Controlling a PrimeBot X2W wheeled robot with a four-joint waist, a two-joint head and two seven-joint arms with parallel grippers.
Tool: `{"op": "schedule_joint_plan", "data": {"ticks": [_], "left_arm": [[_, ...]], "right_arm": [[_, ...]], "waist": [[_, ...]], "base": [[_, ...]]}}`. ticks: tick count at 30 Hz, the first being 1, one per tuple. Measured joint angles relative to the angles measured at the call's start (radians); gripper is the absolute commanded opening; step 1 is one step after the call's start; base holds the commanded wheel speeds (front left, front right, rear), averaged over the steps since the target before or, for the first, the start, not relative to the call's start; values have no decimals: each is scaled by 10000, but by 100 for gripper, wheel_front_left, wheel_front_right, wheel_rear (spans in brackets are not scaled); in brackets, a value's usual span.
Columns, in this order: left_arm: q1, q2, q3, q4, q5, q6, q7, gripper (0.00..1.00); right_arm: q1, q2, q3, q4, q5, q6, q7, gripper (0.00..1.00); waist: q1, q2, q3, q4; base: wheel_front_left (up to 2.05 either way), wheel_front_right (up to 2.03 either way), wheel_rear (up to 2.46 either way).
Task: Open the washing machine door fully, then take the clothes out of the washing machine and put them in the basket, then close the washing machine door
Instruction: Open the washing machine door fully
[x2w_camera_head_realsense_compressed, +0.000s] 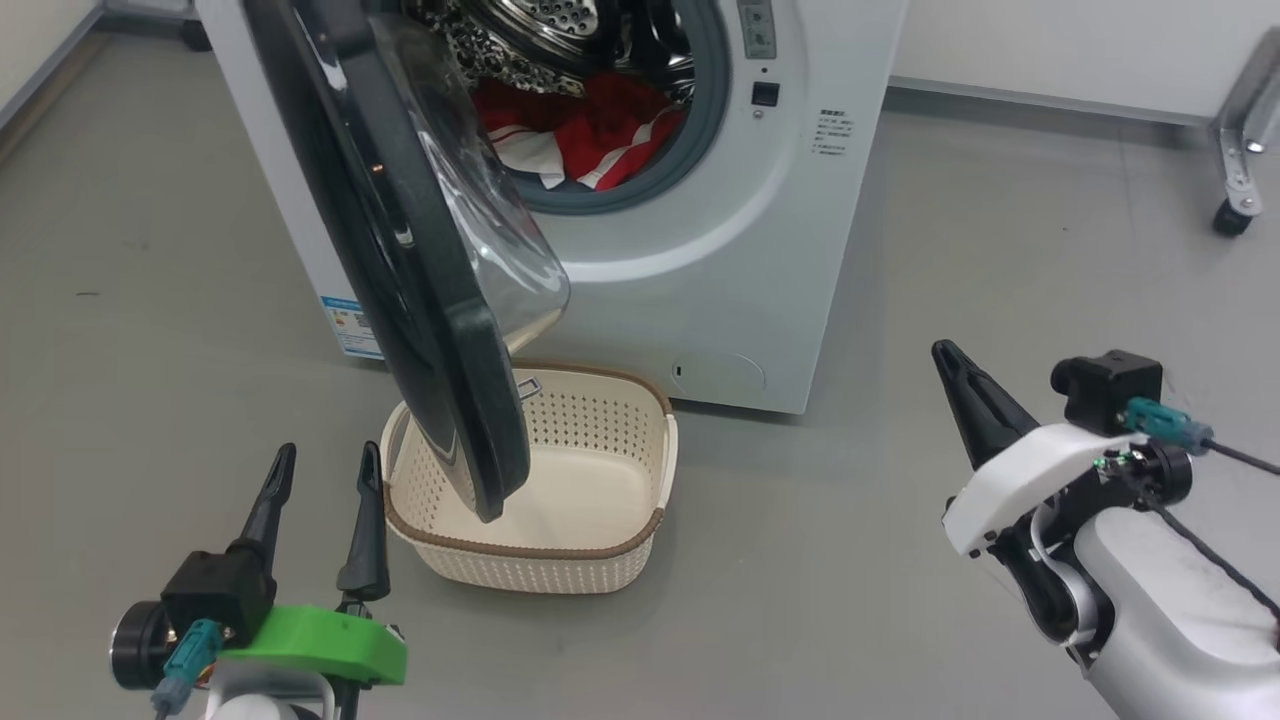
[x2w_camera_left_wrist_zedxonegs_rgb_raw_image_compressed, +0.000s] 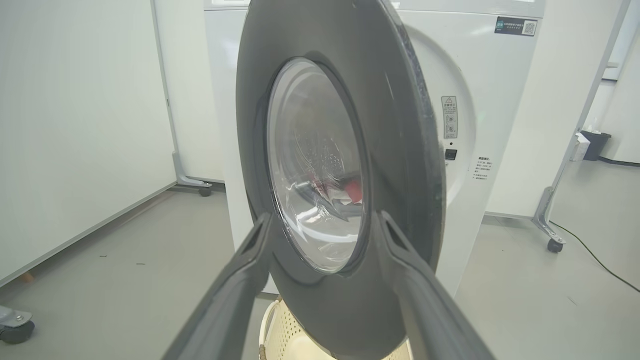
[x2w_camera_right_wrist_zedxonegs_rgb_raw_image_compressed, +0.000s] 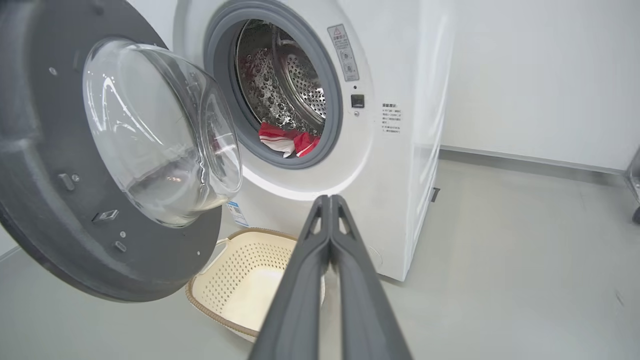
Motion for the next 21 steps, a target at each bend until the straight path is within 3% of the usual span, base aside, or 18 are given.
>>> {"op": "schedule_joint_plan", "data": {"ticks": [8,21], "left_arm": [[153,6,454,-90,0,0,0,100],[244,-10,516,-59,102,-136,0,100]], "right_arm": [[1249,-199,-453,-414,-270,-1037,-1149,0],[2894,71,-1526,-1198,-727,-1308,-1147,0]], "waist": [[0,0,-115,-670],[0,0,-88,-1037]], "base": [[0,0,0],[0,0,0]]}}
